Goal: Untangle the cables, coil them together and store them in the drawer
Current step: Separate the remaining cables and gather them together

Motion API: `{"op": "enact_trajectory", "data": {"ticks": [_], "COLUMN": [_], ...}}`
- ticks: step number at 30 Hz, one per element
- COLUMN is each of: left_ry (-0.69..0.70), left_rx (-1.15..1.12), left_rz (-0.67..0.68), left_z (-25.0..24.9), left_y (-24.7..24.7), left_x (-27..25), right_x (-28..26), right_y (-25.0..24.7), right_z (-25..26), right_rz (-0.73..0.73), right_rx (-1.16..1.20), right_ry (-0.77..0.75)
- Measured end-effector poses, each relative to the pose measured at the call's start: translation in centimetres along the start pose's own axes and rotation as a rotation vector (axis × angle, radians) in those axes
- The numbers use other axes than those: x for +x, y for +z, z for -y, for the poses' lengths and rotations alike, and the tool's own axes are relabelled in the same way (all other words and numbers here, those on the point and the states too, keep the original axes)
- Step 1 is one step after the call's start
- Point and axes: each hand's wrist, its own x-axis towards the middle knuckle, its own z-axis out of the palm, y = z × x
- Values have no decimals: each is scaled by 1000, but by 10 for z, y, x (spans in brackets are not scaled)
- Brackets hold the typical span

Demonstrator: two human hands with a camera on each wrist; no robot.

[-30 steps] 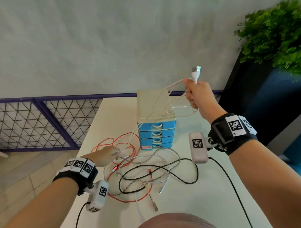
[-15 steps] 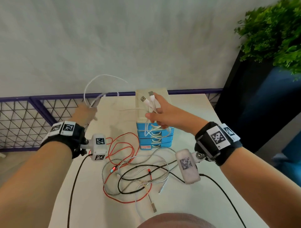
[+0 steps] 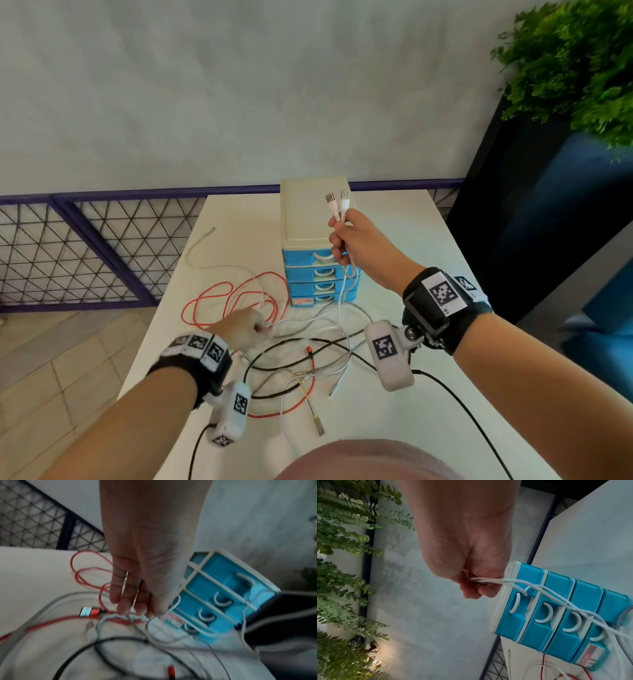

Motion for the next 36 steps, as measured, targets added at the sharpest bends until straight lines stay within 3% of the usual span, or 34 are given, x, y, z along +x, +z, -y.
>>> {"op": "enact_trajectory", "data": {"ticks": [2, 5, 10, 14, 18, 20, 23, 25, 31, 34, 36], "left_ry": [53, 138, 164, 205, 163, 175, 275, 354, 444, 424, 416], "left_rx": [-7, 135, 304, 404, 434, 427, 449, 344, -674, -783, -804], "left_rz": [172, 283, 210, 226, 492, 524, 372, 279, -54, -183, -206], "left_z": [-6, -7, -6, -29, -70, -94, -117, -124, -143, -152, -157], "left_y": [23, 55, 80, 54, -4, -35, -79, -101, -109, -94, -84], "left_x": [-6, -10, -14, -20, -25, -33, -45, -52, -62, -59, -53], "right_x": [-1, -4, -10, -10, -9, -8, -5, -4, -8, -12, -12], "right_y": [0, 1, -2, -6, -10, -13, -21, -26, -32, -28, -22], "right_z": [-1, -1, -2, -7, -11, -11, -11, -11, -9, -7, -4], "right_rz": [-16, -25, -7, -18, -79, -125, -189, -210, -80, 69, 161], "right_rx": [25, 65, 124, -39, -206, -279, -298, -246, 165, 500, 589], "right_ry": [4, 24, 84, 117, 88, 63, 43, 52, 97, 82, 54]}}
